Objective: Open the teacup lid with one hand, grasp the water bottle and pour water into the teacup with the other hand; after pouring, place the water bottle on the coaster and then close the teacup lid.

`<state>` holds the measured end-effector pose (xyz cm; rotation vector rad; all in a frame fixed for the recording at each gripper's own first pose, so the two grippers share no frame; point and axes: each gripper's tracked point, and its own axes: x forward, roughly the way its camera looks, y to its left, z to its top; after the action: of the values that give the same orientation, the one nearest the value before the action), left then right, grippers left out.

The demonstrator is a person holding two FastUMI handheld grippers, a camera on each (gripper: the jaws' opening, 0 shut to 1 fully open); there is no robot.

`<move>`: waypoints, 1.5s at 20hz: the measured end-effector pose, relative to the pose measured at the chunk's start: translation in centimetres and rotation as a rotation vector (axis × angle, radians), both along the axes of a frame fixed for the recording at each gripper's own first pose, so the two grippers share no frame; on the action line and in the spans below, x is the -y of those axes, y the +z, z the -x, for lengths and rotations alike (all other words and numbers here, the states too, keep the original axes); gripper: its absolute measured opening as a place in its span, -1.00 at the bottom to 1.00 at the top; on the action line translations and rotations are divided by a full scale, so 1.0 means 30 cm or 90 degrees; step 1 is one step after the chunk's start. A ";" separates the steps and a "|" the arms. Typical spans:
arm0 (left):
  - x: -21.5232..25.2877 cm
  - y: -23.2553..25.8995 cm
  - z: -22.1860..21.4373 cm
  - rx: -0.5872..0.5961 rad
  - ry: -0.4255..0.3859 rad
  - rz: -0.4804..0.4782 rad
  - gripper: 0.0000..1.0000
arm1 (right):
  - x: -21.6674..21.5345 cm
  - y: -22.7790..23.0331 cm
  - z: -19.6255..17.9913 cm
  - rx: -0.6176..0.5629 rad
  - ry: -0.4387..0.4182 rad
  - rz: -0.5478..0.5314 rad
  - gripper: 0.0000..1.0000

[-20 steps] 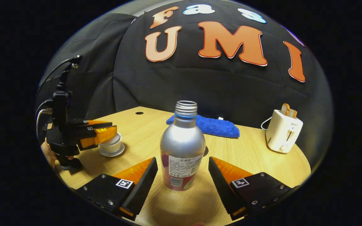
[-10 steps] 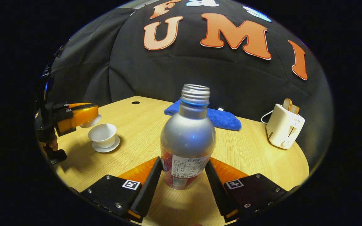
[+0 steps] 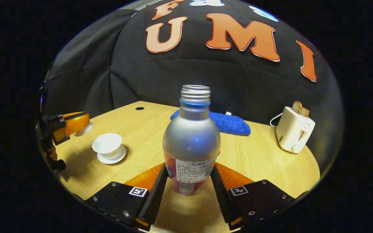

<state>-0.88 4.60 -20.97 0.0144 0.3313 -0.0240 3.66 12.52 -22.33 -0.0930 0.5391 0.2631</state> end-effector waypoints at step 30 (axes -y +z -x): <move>-0.399 -0.065 0.136 -0.042 0.127 -0.020 -0.36 | -0.164 0.158 -0.157 0.229 0.252 0.533 0.53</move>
<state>-4.96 16.57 -22.93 0.0117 0.3982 0.1790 8.38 17.45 -17.59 -1.0487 0.2366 0.3820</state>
